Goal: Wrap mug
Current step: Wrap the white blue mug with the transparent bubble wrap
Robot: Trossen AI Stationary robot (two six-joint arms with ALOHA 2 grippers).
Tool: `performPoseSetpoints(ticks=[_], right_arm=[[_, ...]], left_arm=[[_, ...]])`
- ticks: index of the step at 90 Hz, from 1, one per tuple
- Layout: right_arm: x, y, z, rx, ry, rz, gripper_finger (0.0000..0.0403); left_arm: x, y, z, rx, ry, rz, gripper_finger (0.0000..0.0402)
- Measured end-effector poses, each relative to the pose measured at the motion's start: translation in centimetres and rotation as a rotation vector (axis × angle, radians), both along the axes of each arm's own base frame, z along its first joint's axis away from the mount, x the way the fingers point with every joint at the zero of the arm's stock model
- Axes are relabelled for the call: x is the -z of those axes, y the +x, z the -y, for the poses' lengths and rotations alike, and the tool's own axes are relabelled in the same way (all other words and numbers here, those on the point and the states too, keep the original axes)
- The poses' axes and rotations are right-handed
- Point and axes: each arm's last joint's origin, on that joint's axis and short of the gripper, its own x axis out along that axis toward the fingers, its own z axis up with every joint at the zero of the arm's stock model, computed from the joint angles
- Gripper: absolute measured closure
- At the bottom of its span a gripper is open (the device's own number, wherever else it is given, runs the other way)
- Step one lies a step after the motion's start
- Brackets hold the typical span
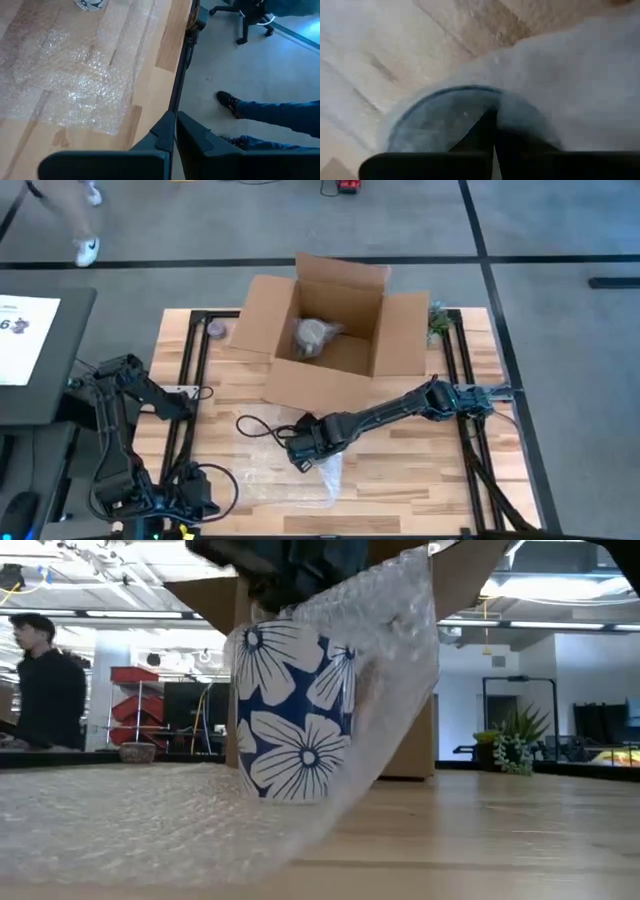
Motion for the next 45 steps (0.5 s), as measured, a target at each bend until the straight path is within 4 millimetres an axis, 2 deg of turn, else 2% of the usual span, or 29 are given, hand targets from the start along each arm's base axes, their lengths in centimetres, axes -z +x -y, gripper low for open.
performPoseSetpoints(ticks=[13,20,29,45], right_arm=[[0.4,0.0,-0.2,-0.04,0.036,-0.009,0.0403],[-0.2,-0.2,-0.2,-0.047,0.046,-0.017,0.0403],[-2.1,-0.2,-0.2,-0.071,0.054,-0.003,0.0403],[-6.5,-0.3,-0.3,-0.104,0.079,0.068,0.0403]], left_arm=[[0.0,0.0,0.0,0.0,-0.001,0.001,0.0402],[0.0,0.0,0.0,0.0,-0.001,0.001,0.0402],[0.0,0.0,0.0,0.0,-0.002,0.001,0.0402],[0.0,0.0,0.0,-0.001,-0.002,0.001,0.0402]])
